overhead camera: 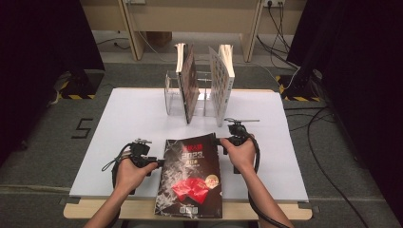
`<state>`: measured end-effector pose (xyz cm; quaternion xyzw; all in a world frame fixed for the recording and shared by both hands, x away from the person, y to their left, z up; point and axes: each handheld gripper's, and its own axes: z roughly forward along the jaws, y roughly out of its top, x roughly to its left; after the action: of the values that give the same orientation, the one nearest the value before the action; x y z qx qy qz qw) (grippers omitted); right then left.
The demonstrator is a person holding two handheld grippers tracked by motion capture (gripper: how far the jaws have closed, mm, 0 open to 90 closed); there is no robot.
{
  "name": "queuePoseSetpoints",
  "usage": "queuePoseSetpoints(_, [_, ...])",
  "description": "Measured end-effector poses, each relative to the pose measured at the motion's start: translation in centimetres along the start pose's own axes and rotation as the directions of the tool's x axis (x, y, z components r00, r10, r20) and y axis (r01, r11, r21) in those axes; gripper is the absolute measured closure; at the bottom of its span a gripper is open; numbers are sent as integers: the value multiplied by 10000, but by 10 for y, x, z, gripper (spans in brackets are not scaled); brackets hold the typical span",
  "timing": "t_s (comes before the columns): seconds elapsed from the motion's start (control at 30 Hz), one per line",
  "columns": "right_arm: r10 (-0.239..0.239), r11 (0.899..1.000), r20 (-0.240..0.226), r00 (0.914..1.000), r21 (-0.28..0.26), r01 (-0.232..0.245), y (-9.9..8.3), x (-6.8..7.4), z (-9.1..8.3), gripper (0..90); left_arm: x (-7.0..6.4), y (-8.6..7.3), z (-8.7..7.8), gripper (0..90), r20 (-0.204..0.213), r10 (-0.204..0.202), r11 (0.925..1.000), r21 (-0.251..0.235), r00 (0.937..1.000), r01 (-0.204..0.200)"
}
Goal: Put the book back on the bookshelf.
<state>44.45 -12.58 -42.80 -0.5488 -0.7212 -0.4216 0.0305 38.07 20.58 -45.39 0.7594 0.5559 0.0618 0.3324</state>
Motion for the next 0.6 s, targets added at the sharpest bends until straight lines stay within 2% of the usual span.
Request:
queuePoseSetpoints(0.2, [-331,9970,233,9992,-698,346,10,11,-18,874,-2,4,-5,493,125,49,9996,-268,9999,-46])
queuePoseSetpoints(0.37, [-534,9933,375,9979,-1001,569,14,18,-27,874,-4,5,-5,474,119,69,9993,-358,9999,-65])
queuePoseSetpoints(0.6, [-982,9819,472,9941,-1583,1045,18,29,-38,875,-5,9,-11,471,126,131,9969,-774,9998,-121])
